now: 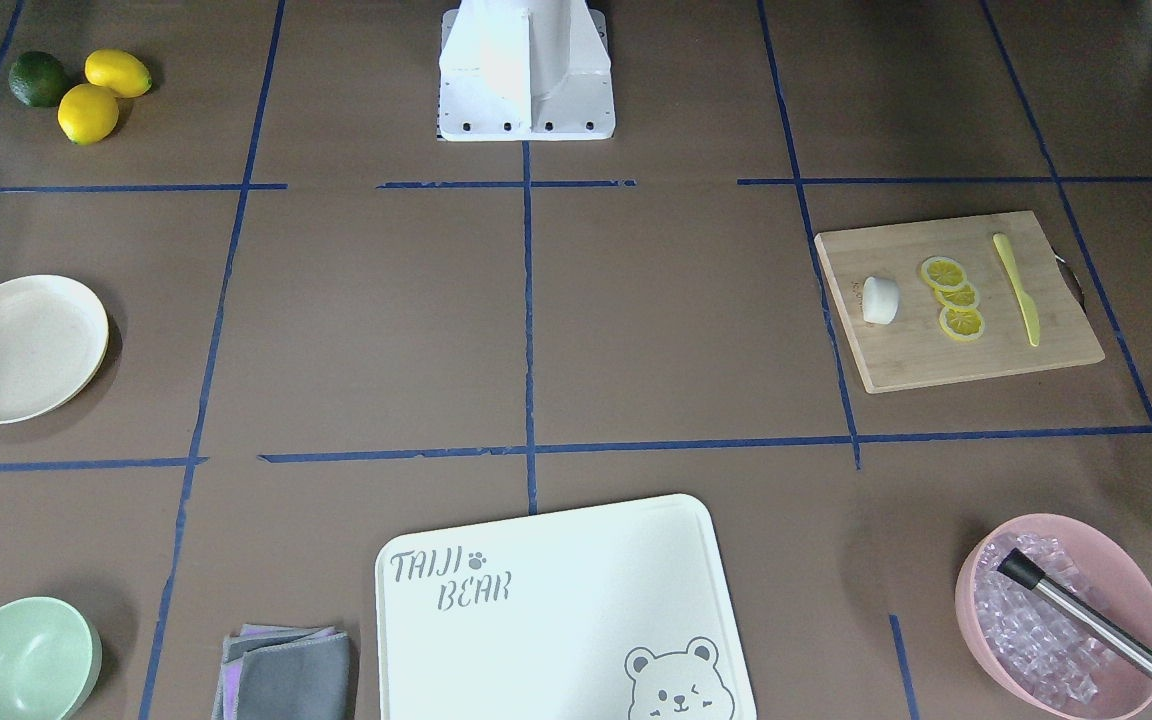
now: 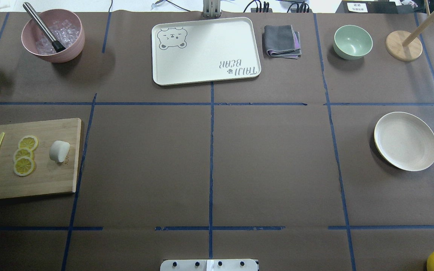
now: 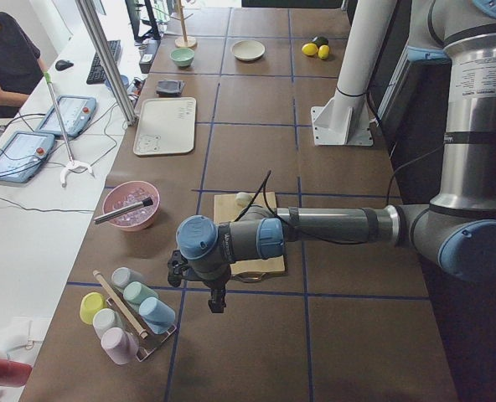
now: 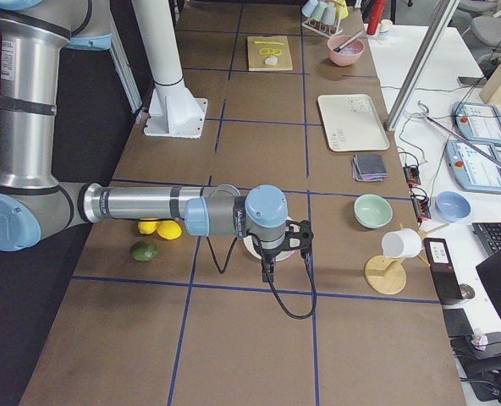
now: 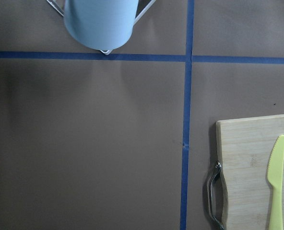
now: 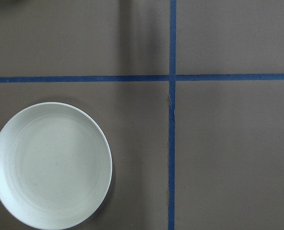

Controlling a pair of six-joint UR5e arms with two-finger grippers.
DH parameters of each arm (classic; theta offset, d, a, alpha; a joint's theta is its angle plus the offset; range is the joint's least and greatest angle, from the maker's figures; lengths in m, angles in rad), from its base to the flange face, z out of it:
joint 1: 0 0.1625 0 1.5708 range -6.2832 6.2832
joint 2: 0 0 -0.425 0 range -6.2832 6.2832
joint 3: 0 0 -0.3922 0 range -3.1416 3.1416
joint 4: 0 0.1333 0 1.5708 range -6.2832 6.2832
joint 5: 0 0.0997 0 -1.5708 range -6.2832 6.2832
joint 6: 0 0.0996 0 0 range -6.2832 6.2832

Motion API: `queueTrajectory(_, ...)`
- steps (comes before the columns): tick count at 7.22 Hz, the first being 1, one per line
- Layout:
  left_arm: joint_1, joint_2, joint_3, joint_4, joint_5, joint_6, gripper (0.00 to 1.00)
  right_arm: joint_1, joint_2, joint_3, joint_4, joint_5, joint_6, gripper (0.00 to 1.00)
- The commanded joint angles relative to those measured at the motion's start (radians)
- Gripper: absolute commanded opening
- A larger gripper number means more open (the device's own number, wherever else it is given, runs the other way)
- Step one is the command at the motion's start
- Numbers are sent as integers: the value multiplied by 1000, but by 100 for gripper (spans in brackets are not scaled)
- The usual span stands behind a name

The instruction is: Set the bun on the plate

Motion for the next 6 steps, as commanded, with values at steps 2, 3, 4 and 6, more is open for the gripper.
queueTrajectory(2, 4, 0, -4, -2, -2, 0, 100, 0, 2, -3, 5, 2, 10, 100)
queueTrajectory(3, 4, 0, -4, -1, -2, 0, 100, -2, 5, -5, 9, -1, 9, 100)
queueTrajectory(4, 4, 0, -6, -1, -4, 0, 100, -3, 10, -3, 12, 2, 12, 100)
queueTrajectory(6, 4, 2, -6, -2, -4, 1, 100, -11, 56, -5, 8, 10, 11, 100)
